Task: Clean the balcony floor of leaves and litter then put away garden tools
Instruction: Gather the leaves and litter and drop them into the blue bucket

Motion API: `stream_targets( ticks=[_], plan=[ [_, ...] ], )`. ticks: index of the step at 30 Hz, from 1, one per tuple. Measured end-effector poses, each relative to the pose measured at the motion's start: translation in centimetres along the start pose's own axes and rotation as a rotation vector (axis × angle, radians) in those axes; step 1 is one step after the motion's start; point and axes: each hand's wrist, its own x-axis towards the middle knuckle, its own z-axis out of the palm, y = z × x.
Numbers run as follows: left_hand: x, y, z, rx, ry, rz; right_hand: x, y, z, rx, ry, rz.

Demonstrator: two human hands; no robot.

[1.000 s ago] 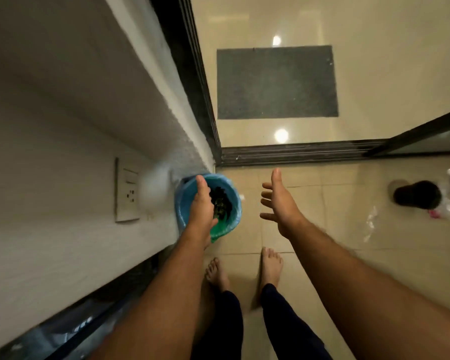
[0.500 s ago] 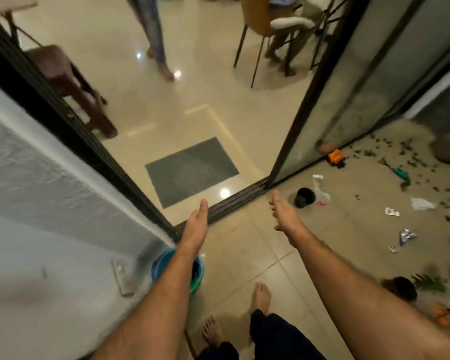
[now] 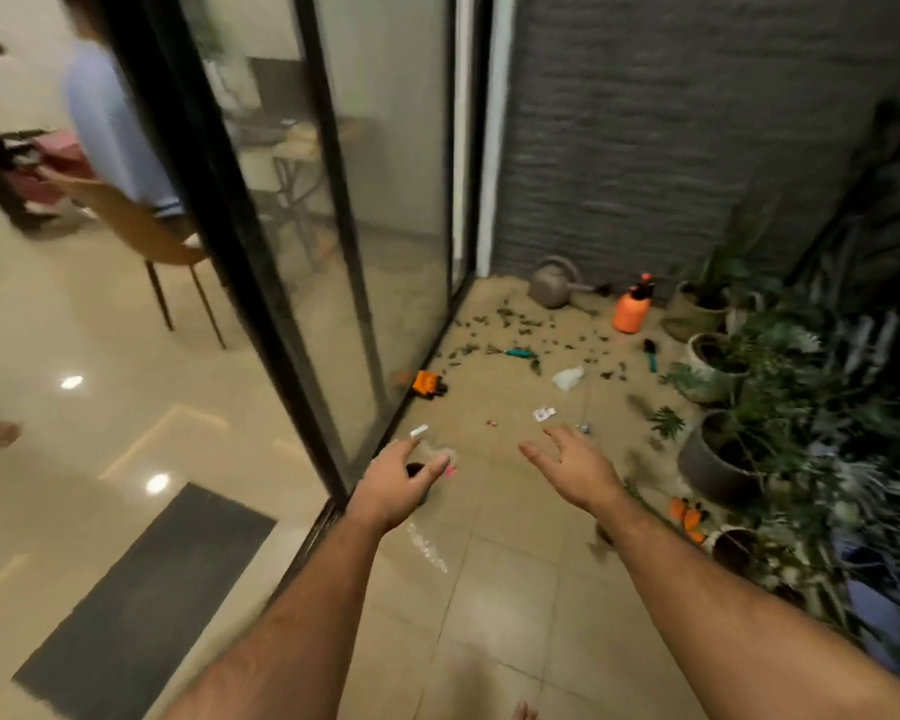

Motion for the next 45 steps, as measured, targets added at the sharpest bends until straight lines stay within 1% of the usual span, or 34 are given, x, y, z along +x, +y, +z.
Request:
stream_targets(
  ticks=[2,5,11,17,25,32,37,39,41,45],
  plan=[
    [2.8,2.0,1.9,0.053,-0.026,0.034,1.1,2.5,-2.3,-0.043,0.028,0.034],
    [7.2,4.9,5.3,0.091,-0.089,0.069,3.1,6.7,-5.0,-0.032,0.061,0.108],
    [13.1,6.8,9.0,0.157,-0.194,0.095,6.8,11.0,-5.9,-0.010,0.044,0.183],
    [19.9,5.8,9.4,0.199,-0.261,0.091,12.6,11.3,-4.5,0.054,-0.016,0.245],
    [29.0,4.8,5.7,0.192,-0.366,0.069,20.9,7.1,-3.4,0.132,-0.054,0.278],
    [35.3,4.6,5.8,0.201,-0.393,0.026,27.3,6.0,-3.2,0.162,-0.128,0.288],
    [41.3,6.2,6.6,0.162,-0.394,-0.036,34.5,7.4,-5.3,0.161,-0.164,0.259],
    [44.7,7.5,7.3,0.151,-0.363,-0.051,38.0,8.4,-6.7,0.166,-0.165,0.258],
    [48.1,9.4,8.4,0.135,-0.337,-0.061,41.6,9.8,-8.4,0.169,-0.174,0.239],
    [54.2,14.4,10.8,0.127,-0.338,-0.059,47.3,12.9,-12.5,0.146,-0.201,0.231]
  ],
)
